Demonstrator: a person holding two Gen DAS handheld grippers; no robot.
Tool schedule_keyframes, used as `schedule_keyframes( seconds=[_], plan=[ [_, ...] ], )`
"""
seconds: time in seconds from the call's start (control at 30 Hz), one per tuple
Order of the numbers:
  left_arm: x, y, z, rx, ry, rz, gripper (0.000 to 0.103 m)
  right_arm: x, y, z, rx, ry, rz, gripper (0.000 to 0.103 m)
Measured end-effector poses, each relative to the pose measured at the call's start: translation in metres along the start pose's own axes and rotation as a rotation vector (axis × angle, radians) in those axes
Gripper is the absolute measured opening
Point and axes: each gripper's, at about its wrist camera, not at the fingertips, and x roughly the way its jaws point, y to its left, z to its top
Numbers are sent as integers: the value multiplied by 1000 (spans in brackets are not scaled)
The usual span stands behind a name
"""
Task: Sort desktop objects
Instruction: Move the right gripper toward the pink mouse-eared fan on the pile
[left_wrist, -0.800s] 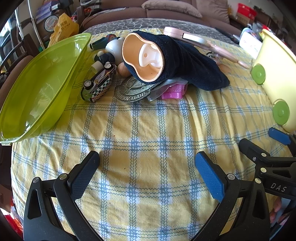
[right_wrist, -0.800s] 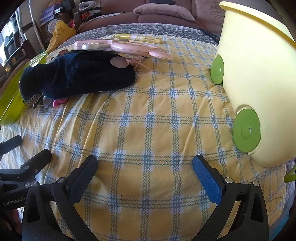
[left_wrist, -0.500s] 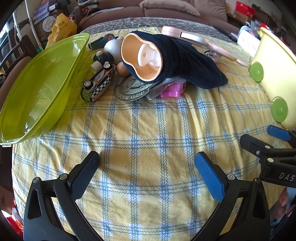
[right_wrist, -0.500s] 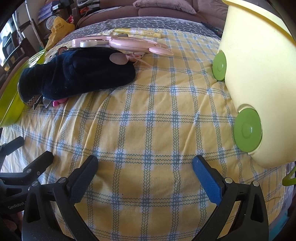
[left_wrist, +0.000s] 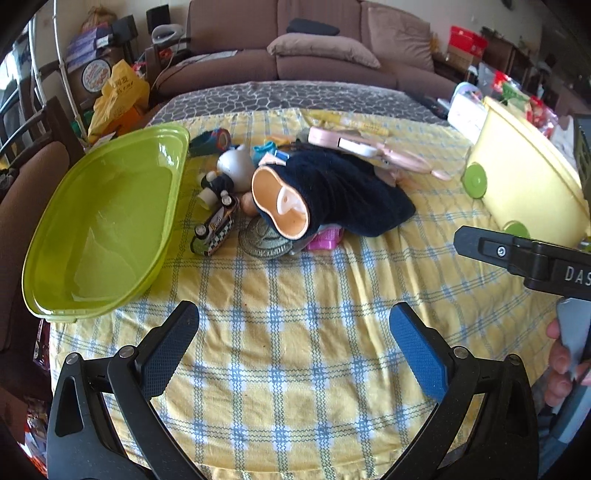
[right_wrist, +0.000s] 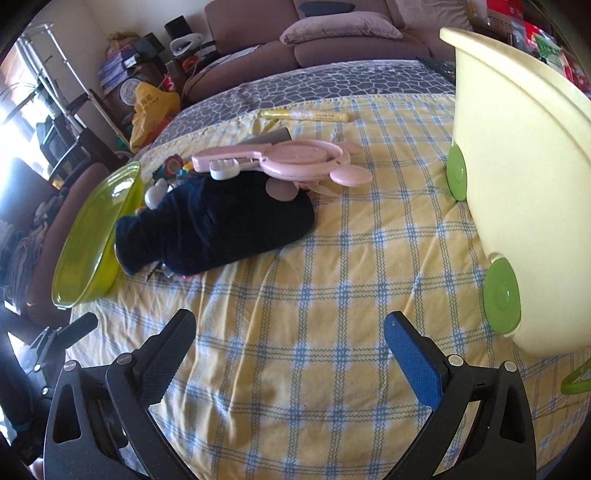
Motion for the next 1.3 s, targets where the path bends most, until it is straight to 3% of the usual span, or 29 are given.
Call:
schedule_keyframes(
  seconds=[0.2,0.33,0.53,1.0,1.13,1.3],
  plan=[
    [-10,-2,30,11,-38,-23,103,-4,9,23,-40,-43,-10,103],
    [-6,-6,53,51,-57,7,103,2,10,38,-76,-53,-51,103],
    [14,-8,82,73,-63,28,103,8,11,55,-88,-66,-68,103],
    [53,-4,129,49,-68,-15,103,30,-4,97,-64,-78,-103,103],
    [64,0,139,29,-53,-50,103,38,-6,102,-79,-64,-119,103],
    [79,12,152,-71,-24,-134,103,50,-19,106,-46,-26,-131,103]
  ],
)
